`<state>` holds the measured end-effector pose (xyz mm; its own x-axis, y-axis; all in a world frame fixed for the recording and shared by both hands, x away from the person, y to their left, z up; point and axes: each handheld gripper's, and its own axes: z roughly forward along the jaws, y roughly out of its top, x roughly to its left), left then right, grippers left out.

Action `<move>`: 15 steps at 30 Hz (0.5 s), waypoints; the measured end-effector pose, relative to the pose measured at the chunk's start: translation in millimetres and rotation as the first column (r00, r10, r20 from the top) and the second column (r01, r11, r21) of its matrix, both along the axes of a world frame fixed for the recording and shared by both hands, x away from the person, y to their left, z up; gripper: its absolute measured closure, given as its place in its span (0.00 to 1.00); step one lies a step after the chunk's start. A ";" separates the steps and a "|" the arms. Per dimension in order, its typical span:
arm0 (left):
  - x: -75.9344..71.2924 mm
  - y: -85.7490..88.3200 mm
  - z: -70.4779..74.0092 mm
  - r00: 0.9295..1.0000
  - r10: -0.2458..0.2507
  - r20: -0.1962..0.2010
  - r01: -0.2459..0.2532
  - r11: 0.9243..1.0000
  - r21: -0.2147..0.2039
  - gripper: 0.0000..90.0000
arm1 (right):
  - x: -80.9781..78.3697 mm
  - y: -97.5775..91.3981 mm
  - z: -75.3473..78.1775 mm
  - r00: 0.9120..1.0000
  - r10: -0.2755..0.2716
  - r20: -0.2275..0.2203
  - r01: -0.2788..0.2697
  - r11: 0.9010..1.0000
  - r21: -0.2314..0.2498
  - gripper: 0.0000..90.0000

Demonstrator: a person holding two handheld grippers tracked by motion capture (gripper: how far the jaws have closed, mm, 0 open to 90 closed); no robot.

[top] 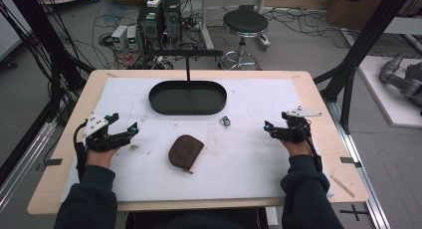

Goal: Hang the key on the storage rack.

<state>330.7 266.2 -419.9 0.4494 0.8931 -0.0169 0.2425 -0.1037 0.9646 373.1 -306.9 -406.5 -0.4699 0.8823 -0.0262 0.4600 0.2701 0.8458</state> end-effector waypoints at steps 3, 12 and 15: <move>0.6 -0.8 0.1 1.000 -0.001 0.002 0.001 1.000 -0.002 0.21 | 0.2 0.1 -0.4 1.000 0.004 -0.001 -0.004 1.000 0.000 0.24; 2.3 -2.2 0.5 1.000 0.006 0.008 -0.006 1.000 -0.004 0.22 | -2.9 3.1 1.0 1.000 0.026 -0.001 -0.026 1.000 0.014 0.24; 1.7 -1.9 0.3 1.000 0.005 0.006 -0.005 1.000 0.003 0.22 | -2.0 9.6 1.3 0.999 0.045 -0.006 -0.045 0.999 0.000 0.24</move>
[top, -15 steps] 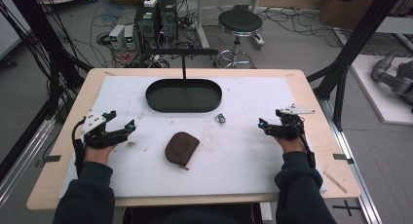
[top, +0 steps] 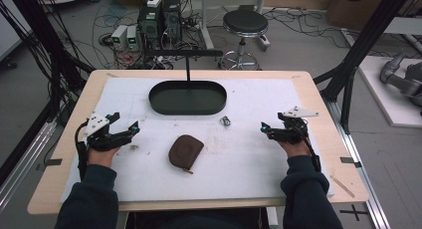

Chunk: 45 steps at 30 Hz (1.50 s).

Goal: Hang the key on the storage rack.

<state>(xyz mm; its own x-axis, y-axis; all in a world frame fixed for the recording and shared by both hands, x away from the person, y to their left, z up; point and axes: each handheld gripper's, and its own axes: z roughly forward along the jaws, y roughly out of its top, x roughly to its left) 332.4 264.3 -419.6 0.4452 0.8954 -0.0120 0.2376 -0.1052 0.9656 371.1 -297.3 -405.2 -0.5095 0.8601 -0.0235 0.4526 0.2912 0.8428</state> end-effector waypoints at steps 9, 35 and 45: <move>-9.7 7.1 -1.0 1.000 0.017 0.005 -0.017 1.000 -0.001 0.23 | 7.8 44.1 1.0 0.996 0.087 -0.004 -0.087 0.996 -0.008 0.54; -17.4 11.7 -4.6 0.999 0.032 -0.009 -0.032 0.999 0.035 0.25 | 67.1 123.4 -36.2 0.957 0.155 -0.246 -0.182 0.979 -0.090 0.75; -15.0 11.4 -4.5 0.999 0.036 -0.011 -0.035 0.999 0.032 0.25 | 64.7 100.0 -25.7 0.944 0.160 -0.287 -0.193 0.977 -0.090 0.77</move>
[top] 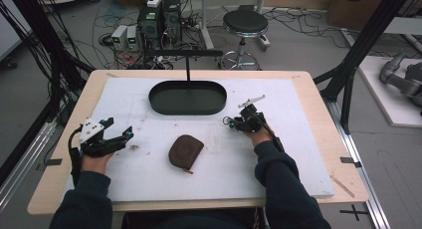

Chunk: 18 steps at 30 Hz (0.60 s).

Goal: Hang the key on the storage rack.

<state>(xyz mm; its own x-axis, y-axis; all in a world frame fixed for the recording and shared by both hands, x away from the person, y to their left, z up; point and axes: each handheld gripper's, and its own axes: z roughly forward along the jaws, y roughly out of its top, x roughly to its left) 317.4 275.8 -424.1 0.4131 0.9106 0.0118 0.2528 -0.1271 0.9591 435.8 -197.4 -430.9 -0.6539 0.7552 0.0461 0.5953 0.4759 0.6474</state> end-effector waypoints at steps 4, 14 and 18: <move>0.4 0.4 0.0 1.000 0.000 -0.002 0.000 1.000 0.003 0.25 | -5.0 -9.3 3.8 0.999 0.030 -0.021 -0.031 0.998 -0.057 0.77; 0.4 -0.3 0.4 1.000 -0.003 -0.002 0.003 1.000 0.006 0.26 | -10.9 -17.0 6.0 0.976 0.202 0.087 -0.183 0.966 -0.183 0.59; -0.2 0.5 0.3 1.000 0.002 -0.001 -0.002 1.000 0.003 0.26 | -14.5 -8.6 4.7 0.956 0.273 0.109 -0.245 0.945 -0.219 0.69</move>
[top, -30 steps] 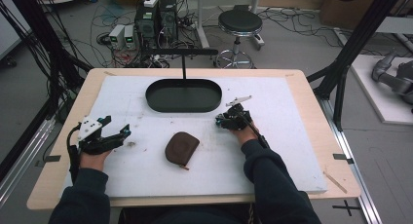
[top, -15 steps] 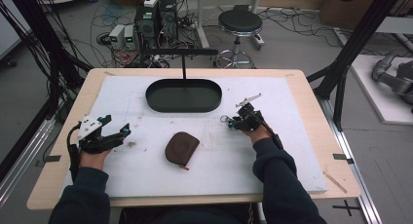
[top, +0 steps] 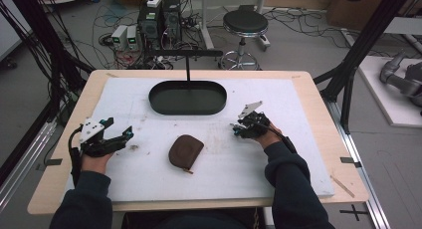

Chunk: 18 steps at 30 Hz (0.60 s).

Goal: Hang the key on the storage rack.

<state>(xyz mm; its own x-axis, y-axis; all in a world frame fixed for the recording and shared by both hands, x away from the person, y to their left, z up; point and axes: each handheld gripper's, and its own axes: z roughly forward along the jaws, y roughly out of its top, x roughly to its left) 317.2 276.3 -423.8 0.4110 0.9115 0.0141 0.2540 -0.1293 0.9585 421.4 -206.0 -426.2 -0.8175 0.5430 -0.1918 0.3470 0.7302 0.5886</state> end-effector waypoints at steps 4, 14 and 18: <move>-0.7 0.6 0.3 1.000 -0.001 0.000 0.001 1.000 0.001 0.26 | -0.8 7.7 -1.9 1.000 -0.008 0.028 0.009 0.999 -0.040 0.90; -0.7 -0.5 0.2 1.000 -0.001 -0.002 0.001 1.000 0.003 0.26 | 5.0 0.0 -0.5 0.994 -0.112 -0.018 0.112 0.994 0.004 0.99; -0.5 -0.8 0.1 1.000 -0.001 -0.002 0.001 1.000 0.000 0.26 | 6.6 -2.2 2.8 0.992 -0.122 -0.035 0.124 0.991 0.054 1.00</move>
<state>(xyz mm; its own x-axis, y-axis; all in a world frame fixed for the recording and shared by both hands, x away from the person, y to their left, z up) 316.7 275.5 -423.8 0.4121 0.9110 0.0134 0.2562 -0.1300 0.9578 428.0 -208.2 -423.3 -0.7489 0.6490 -0.1337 0.4512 0.6472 0.6144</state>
